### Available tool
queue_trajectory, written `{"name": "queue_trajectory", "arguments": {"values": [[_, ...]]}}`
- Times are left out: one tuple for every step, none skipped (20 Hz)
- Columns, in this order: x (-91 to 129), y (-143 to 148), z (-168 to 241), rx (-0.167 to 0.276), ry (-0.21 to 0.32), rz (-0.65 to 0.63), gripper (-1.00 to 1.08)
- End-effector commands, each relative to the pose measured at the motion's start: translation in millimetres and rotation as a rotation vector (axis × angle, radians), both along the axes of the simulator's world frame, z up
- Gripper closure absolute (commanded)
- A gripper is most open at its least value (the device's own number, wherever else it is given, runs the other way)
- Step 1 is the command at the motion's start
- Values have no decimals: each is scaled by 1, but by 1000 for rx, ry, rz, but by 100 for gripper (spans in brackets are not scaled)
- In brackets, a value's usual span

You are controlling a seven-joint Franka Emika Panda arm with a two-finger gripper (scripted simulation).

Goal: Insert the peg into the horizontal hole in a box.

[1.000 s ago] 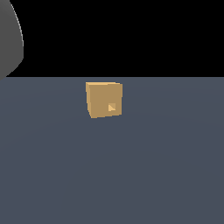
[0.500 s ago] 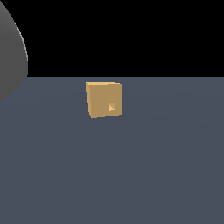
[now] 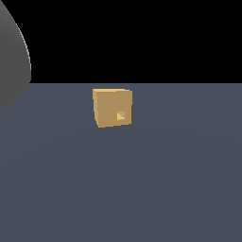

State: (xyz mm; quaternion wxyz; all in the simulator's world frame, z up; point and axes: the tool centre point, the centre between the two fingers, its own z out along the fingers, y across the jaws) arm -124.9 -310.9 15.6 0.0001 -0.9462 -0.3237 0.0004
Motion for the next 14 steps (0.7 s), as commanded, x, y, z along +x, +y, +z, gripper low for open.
{"name": "queue_trajectory", "arguments": {"values": [[5,3,1,0,-1,14,108],[8,5,1,0,-1,24,108],[12,8,1,0,-1,35,108],[16,11,2,0,-1,49,108],[22,14,2,0,-1,66,108],[28,19,3,-1,-1,84,108],[34,24,3,-1,-1,105,108],[41,29,4,-1,-1,129,108],[49,36,4,-1,-1,155,108],[58,43,5,-1,-1,184,108],[67,52,6,-1,-1,216,108],[76,61,7,-1,-1,251,108],[87,72,8,-1,-1,289,108],[97,85,9,-2,-1,332,108]]}}
